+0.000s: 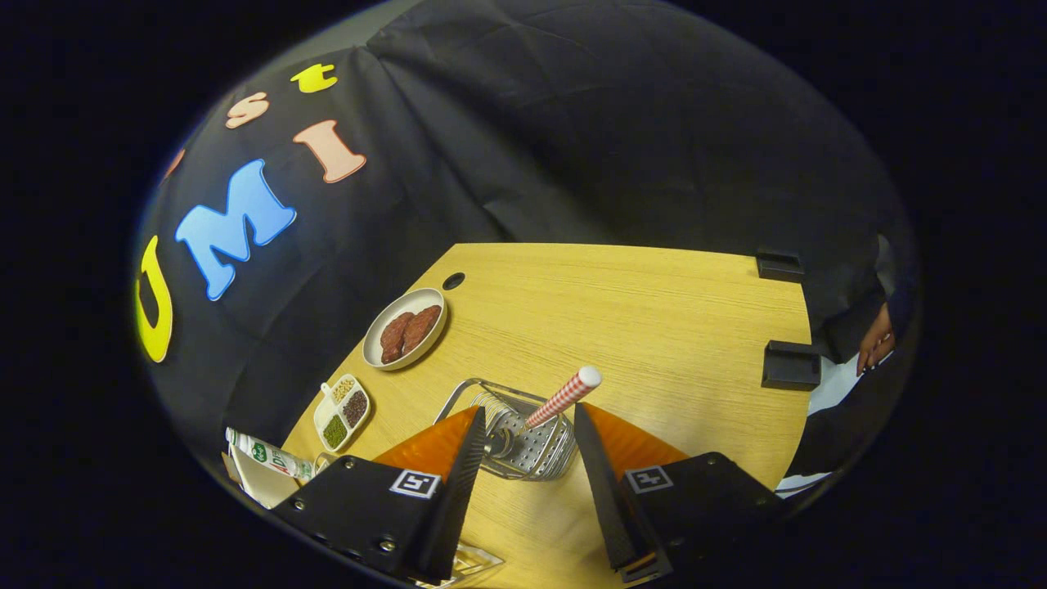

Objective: Take the plate from the dish rack, then take the spoon from the basket and place it into the plate.

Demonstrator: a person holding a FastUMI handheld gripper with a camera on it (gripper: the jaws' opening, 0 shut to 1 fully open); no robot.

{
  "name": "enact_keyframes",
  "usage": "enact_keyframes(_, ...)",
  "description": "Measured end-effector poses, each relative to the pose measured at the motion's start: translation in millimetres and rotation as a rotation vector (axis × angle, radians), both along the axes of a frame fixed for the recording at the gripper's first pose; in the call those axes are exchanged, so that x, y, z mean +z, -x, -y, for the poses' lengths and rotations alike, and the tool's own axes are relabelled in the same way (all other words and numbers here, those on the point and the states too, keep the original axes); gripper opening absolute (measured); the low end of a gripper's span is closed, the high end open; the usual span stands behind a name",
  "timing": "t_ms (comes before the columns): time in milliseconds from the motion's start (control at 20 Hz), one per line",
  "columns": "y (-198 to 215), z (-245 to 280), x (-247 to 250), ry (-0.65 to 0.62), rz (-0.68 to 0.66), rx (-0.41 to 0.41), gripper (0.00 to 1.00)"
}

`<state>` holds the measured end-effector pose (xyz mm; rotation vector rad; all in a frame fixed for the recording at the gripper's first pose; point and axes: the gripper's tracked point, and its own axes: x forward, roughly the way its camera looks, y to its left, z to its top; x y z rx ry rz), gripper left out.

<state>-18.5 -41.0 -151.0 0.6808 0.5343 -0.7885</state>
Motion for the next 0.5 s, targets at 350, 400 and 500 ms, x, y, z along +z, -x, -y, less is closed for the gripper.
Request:
enact_keyframes(350,-1,23,-8,0.009,-0.001,-0.02,0.6)
enact_keyframes(400,-5,22,-10,0.009,0.014,-0.013,0.48)
enact_keyframes(500,-6,27,-11,0.005,0.011,-0.016,0.25)
